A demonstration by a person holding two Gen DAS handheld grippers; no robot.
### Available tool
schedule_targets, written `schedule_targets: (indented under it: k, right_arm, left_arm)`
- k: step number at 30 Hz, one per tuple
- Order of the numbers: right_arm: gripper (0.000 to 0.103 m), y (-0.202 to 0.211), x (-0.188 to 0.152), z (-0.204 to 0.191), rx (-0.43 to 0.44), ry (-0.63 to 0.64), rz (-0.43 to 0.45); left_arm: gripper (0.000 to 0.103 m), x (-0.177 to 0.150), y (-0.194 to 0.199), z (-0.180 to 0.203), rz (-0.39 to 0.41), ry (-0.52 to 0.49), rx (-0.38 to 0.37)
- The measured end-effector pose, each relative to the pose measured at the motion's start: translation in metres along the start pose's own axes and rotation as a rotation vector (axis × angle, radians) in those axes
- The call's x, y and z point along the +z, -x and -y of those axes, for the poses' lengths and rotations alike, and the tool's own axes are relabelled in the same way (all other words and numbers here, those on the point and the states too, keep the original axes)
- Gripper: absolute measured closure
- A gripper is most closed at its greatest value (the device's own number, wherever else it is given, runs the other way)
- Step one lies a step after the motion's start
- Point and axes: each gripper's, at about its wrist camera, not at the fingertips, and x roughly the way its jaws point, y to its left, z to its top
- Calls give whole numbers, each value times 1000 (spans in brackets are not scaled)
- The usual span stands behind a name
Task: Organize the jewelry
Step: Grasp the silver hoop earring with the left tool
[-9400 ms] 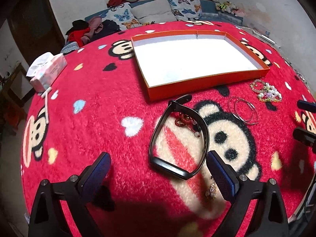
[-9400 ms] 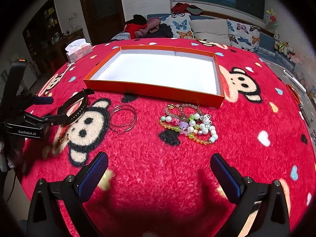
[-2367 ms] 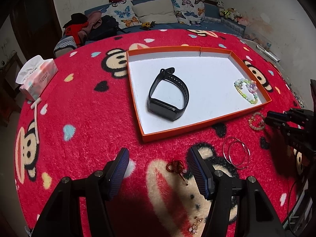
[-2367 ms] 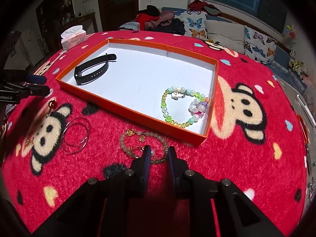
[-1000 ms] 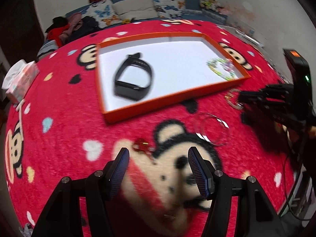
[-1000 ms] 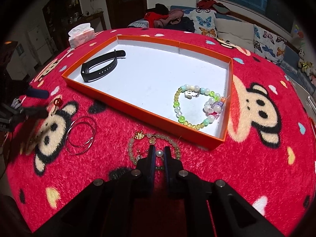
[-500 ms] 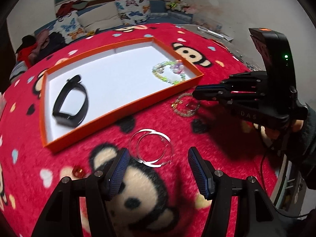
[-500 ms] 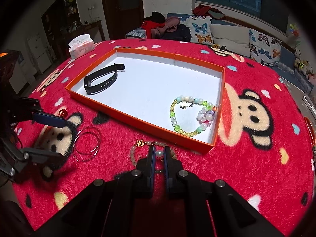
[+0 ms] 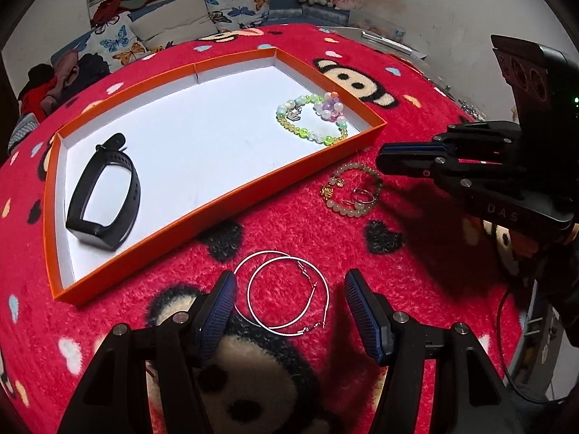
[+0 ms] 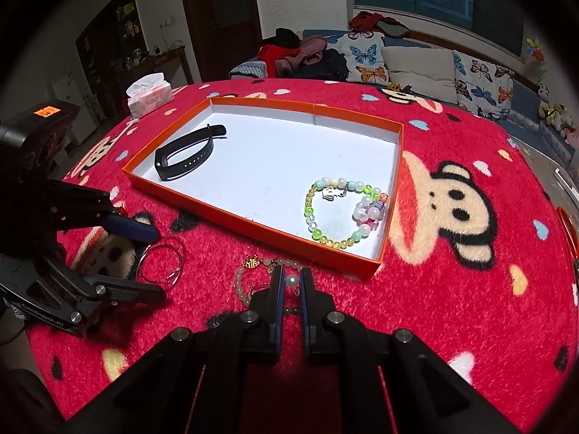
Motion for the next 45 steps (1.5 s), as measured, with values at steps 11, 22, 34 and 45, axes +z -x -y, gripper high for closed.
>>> schedule_targets:
  k: [11, 22, 34, 45]
  right_arm:
    - [93, -4, -1, 1, 3, -7, -5]
    - [93, -1, -1, 1, 2, -8, 6]
    - [93, 1, 0, 1, 3, -6, 10]
    - [93, 3, 3, -5, 9, -3, 14]
  left_arm:
    - [37, -3, 2, 3, 8, -13, -1]
    - [37, -5, 0, 10, 3, -52, 28]
    - [38, -3, -2, 7, -19, -39, 30]
    - [38, -5, -3, 14, -48, -90, 63]
